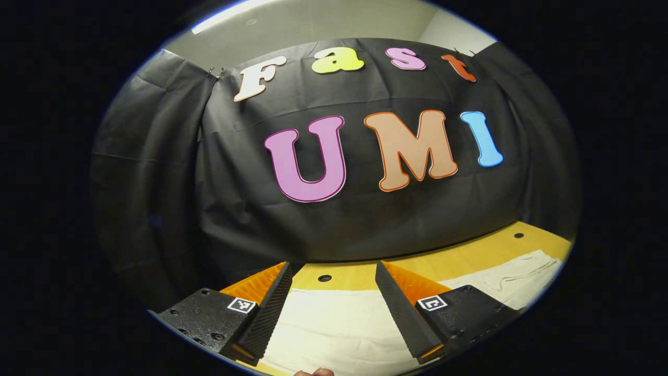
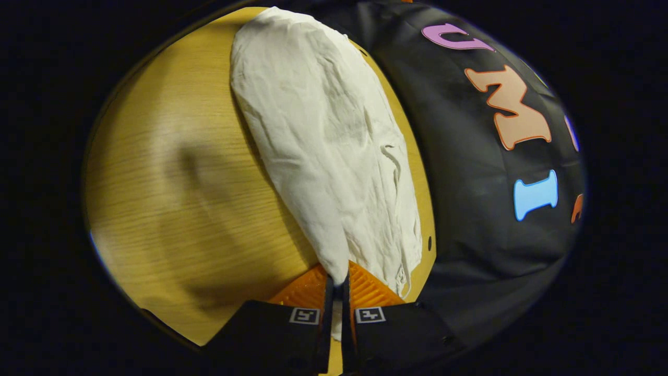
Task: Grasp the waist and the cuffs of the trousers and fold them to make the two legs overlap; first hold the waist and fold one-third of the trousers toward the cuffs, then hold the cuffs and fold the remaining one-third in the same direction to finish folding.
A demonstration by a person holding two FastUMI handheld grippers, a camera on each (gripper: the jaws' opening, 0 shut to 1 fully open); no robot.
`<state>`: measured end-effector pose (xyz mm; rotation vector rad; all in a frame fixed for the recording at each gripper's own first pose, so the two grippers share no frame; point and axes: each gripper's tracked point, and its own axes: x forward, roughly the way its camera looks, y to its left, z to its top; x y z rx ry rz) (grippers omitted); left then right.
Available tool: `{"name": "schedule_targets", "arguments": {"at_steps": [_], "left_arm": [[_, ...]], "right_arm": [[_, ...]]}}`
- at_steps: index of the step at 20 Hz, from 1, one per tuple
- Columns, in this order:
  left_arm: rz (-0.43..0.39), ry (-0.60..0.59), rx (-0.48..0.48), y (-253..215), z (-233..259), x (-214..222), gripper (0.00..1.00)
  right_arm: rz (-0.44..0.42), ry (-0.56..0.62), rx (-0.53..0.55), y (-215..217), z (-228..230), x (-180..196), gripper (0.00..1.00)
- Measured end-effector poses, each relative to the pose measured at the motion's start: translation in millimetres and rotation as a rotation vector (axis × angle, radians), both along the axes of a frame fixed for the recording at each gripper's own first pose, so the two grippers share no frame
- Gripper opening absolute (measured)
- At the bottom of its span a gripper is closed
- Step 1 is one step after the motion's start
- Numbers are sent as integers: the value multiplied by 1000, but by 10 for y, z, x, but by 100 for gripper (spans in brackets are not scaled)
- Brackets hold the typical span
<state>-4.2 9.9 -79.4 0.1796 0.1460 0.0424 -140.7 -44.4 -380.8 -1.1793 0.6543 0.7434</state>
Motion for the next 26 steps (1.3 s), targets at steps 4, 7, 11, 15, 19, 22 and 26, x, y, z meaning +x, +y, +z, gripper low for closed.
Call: {"name": "schedule_targets", "arguments": {"at_steps": [4, 7, 11, 15, 19, 22, 26], "left_arm": [[-19, 7, 47, 141, -75, -46, 96], [-37, 30, 144, 304, -188, -119, 96], [-48, 90, 199, 437, -444, -215, 96], [-106, 163, 258, 511, -753, -377, 96], [-142, 243, 343, 764, -1018, -525, 96], [-173, 314, 415, 927, -1281, -670, 96], [-254, 415, 528, 1014, -1707, -919, 96]], "right_arm": [[-47, 18, 17, -3, -15, 20, 11], [-11, -29, -18, -3, -22, 12, 11], [-52, -20, -4, -8, -23, 19, 11], [-42, -17, -6, -4, -25, 17, 11], [-62, -14, -6, -6, -25, 18, 11], [-60, -10, -4, -6, -23, 22, 11], [-63, -14, -6, -4, -24, 24, 11]]}}
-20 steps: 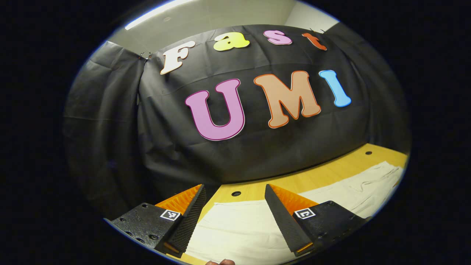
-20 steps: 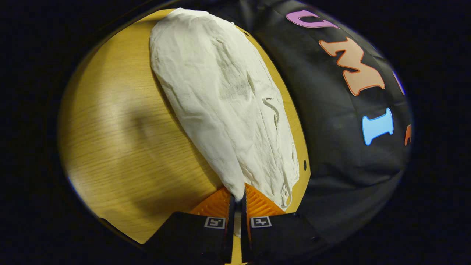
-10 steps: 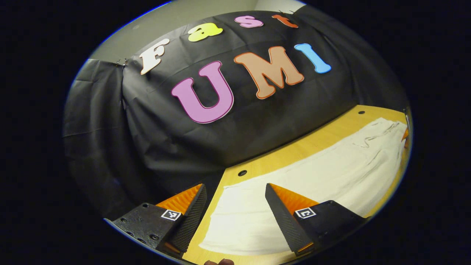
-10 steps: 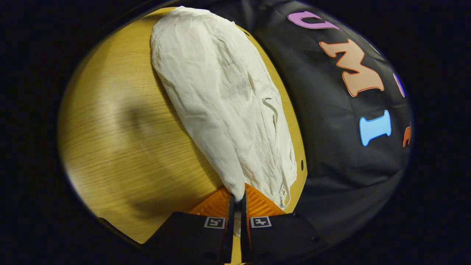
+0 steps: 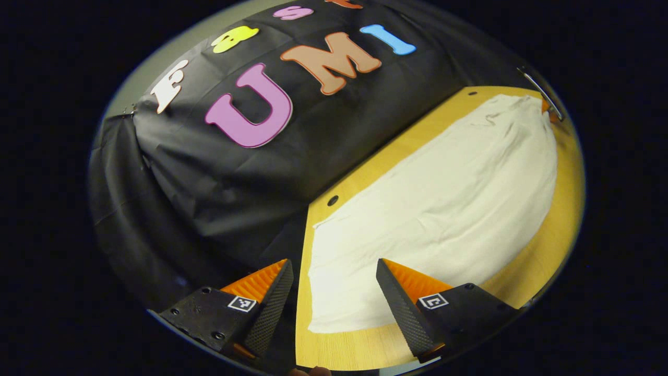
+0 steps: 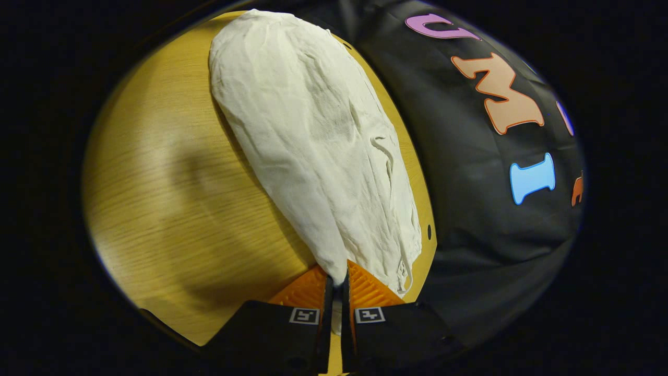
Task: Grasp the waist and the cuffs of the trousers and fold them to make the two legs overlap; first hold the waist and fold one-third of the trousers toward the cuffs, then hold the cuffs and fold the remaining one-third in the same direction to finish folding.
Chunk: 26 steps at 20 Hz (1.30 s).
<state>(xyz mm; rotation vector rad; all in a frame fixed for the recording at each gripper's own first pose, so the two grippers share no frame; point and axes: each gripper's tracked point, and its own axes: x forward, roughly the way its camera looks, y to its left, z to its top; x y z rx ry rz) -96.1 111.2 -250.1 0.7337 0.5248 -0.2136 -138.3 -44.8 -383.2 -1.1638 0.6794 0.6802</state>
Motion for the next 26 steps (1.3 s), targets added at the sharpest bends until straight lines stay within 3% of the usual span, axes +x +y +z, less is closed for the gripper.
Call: {"name": "schedule_targets", "arguments": {"at_steps": [7, 16, 19, 26], "left_arm": [[-108, 215, 95, 103, -542, -443, 97], [-315, 309, 351, 308, -777, -512, 97], [-373, 359, 387, 309, -892, -538, 96], [-404, 384, 402, 296, -984, -322, 92]], "right_arm": [[-8, -19, 0, -3, -2, -3, 11], [-7, -32, 2, 1, 4, -5, 11], [-9, -35, 3, -4, 2, -6, 11], [-14, -50, 5, -2, 6, -3, 11]]}}
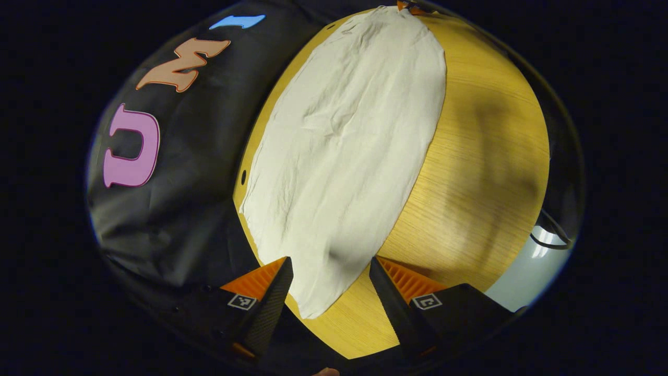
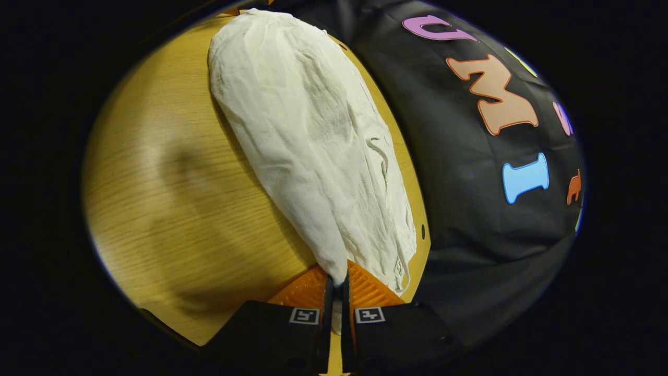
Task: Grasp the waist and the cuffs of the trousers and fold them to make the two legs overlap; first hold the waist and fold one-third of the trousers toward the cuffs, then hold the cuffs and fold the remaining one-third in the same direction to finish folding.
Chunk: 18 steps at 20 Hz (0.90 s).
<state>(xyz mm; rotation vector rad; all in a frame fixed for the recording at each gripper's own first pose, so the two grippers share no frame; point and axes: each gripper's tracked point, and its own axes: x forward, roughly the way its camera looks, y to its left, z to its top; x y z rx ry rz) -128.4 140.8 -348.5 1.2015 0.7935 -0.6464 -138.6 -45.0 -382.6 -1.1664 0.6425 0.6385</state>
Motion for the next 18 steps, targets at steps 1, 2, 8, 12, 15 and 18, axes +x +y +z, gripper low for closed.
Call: {"name": "schedule_targets", "arguments": {"at_steps": [1, 2, 8, 12, 15, 18], "left_arm": [[-9, -3, 2, -5, -9, 41, 91], [-11, -5, 3, -12, -18, 85, 91], [-22, -31, 30, -48, -66, 343, 88], [-19, -18, 44, -96, -158, 331, 71], [-35, -10, 66, -102, -217, 277, 34], [2, 20, 38, -126, -260, 211, 14]], "right_arm": [[-1, -2, 0, 2, -5, -2, 11], [-2, -4, 0, 5, -1, -2, 11], [0, -11, -3, -5, 6, -31, 10], [-2, -12, -3, 0, 8, -37, 11], [-2, -9, -3, 5, 13, -37, 11], [0, -5, -5, 8, 2, -34, 11]]}}
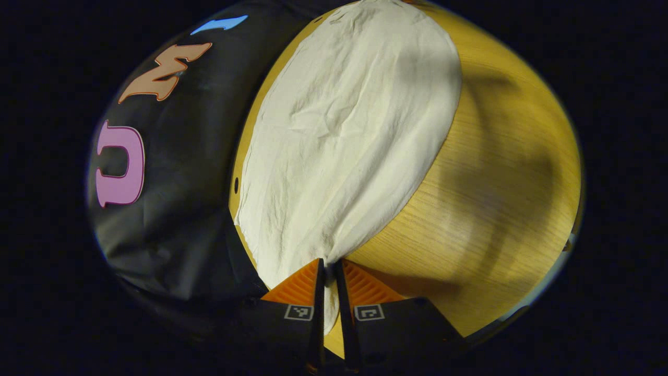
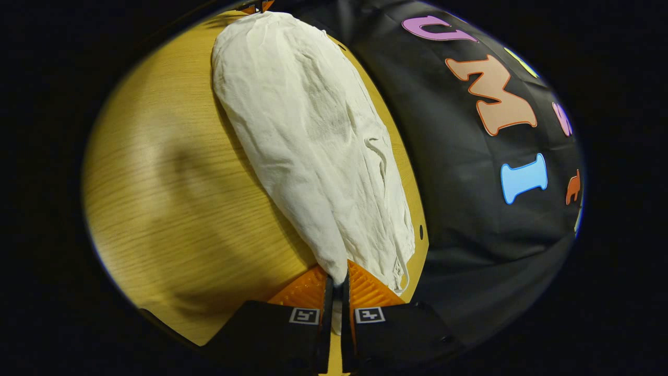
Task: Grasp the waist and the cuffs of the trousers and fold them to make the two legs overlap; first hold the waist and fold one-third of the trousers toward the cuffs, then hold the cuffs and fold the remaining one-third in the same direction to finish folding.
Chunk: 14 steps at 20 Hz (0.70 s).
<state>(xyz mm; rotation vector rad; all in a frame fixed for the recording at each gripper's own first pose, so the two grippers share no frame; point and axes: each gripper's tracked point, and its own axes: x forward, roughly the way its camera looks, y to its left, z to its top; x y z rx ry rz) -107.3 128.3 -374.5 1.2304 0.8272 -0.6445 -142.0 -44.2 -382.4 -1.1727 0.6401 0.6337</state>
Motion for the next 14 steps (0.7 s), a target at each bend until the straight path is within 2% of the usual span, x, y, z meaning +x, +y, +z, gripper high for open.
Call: {"name": "schedule_targets", "arguments": {"at_steps": [1, 2, 6, 7, 8, 10, 13, 14], "left_arm": [[12, -1, -10, -1, 0, -7, 4], [21, -9, -11, 1, 2, 2, 2], [11, -51, 15, -3, 16, -2, 0], [22, -52, 15, 2, 16, 3, 0], [49, -48, 6, 6, 23, -16, 0], [88, -62, -19, 3, 70, 5, 0], [130, -116, -39, 47, 273, 80, 0], [148, -156, -45, 60, 373, 164, 0]], "right_arm": [[0, 1, -2, 1, 2, -3, 11], [0, 1, -4, 4, 7, -3, 11], [-10, 4, 0, 3, 14, 15, 11], [-29, 16, 19, -10, 13, 21, 7], [-52, 17, 38, -18, 31, 39, 10], [-73, -23, 56, -18, 184, 135, 10], [-83, -81, 76, -48, 446, 250, 7], [-88, -104, 85, -52, 535, 300, 9]]}}
